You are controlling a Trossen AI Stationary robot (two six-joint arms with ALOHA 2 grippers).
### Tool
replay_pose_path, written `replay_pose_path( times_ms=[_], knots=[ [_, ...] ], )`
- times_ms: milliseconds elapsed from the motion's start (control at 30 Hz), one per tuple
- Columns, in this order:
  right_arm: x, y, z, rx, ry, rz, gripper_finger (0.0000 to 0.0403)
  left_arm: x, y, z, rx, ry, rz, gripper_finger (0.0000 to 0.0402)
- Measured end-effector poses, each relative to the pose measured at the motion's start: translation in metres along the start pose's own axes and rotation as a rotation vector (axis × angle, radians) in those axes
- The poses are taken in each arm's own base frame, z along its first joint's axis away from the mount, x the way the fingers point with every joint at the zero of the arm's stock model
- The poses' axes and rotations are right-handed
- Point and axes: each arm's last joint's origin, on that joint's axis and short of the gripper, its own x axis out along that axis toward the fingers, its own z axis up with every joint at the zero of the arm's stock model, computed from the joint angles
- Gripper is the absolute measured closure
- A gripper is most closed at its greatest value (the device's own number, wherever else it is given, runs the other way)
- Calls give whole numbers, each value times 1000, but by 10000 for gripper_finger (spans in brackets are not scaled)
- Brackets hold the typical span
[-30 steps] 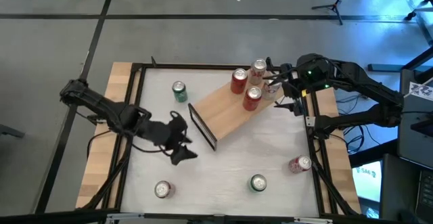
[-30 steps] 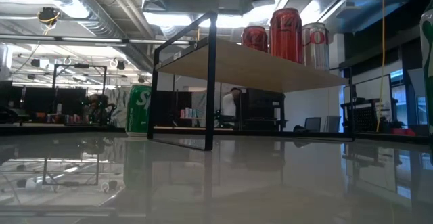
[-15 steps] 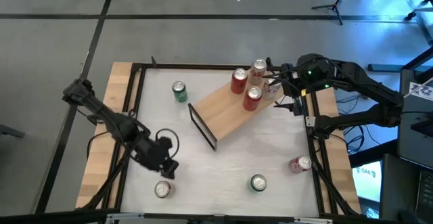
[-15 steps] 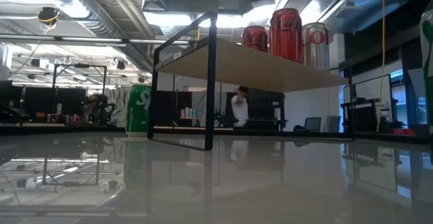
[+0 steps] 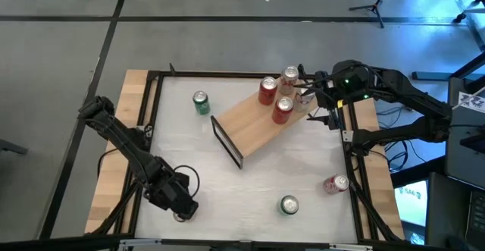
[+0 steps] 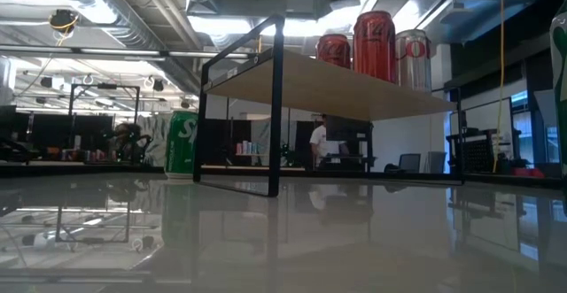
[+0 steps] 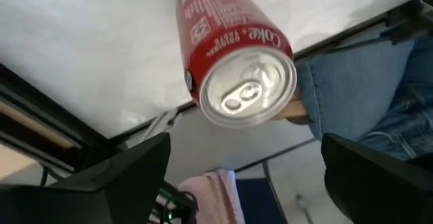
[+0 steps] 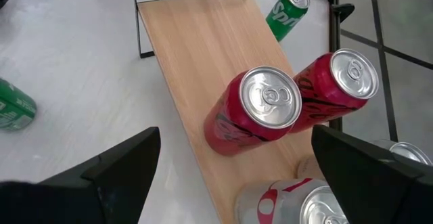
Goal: Place canned beverage on shelf
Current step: Put the left red and white soda can on the shelf
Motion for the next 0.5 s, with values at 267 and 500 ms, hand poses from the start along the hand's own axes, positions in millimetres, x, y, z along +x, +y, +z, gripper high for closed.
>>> replay_pose_path(
  times_ms=[267, 500],
  knots=[
    [0, 0, 0, -1, 0, 0, 24, 2, 1, -1, 29, -128, -45, 29],
    [0, 0, 0, -1, 0, 0, 24, 15, 0, -3, 63, -192, -24, 29]
  ],
)
